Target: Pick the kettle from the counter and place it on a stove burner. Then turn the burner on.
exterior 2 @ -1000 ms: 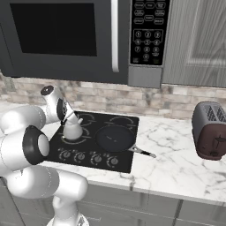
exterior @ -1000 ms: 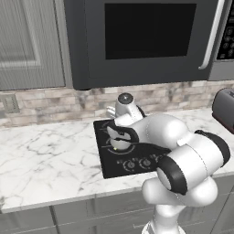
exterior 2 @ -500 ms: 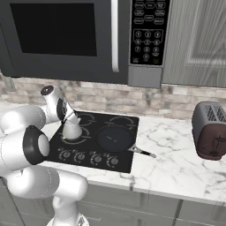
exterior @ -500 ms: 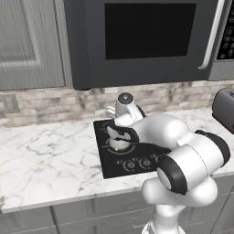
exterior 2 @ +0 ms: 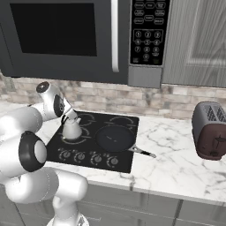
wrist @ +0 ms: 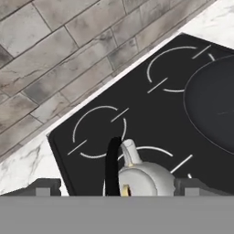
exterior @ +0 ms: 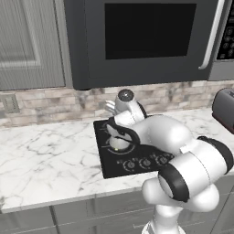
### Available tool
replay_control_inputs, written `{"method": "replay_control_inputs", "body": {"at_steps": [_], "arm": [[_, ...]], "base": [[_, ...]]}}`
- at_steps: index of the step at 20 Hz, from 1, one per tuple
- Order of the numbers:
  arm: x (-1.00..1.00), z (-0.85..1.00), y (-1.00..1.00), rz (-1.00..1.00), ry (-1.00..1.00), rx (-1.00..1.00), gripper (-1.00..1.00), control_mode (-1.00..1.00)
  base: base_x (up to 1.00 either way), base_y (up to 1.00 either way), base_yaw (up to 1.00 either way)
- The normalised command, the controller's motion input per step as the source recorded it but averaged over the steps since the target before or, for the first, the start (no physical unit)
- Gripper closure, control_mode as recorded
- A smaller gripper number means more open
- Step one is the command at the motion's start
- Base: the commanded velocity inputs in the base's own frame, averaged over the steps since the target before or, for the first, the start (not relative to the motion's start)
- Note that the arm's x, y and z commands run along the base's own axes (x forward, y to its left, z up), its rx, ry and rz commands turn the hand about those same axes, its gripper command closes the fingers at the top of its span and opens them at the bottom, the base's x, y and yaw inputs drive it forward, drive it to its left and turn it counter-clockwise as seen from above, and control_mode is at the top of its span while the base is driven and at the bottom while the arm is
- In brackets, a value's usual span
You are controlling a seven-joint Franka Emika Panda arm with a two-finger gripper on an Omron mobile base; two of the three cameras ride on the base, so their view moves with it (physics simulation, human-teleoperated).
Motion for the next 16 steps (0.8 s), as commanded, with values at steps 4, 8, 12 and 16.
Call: {"method": "replay_control_inputs", "body": {"at_steps": [4,8,12,16], "arm": [[-0.25,0.39,0.13,0.00,-0.13,-0.03,-1.00,-1.00],[-0.76,0.10,0.20,0.03,-0.02,-0.14,-1.00,-1.00],[-1.00,0.08,0.13,0.05,0.00,-0.14,-1.00,-1.00],[-1.00,0.30,0.02,0.05,0.00,-0.10,-1.00,-1.00]], "base": [[0.00,0.00,0.00],[0.00,0.00,0.00],[0.00,0.00,0.00],[0.00,0.00,0.00]]}}
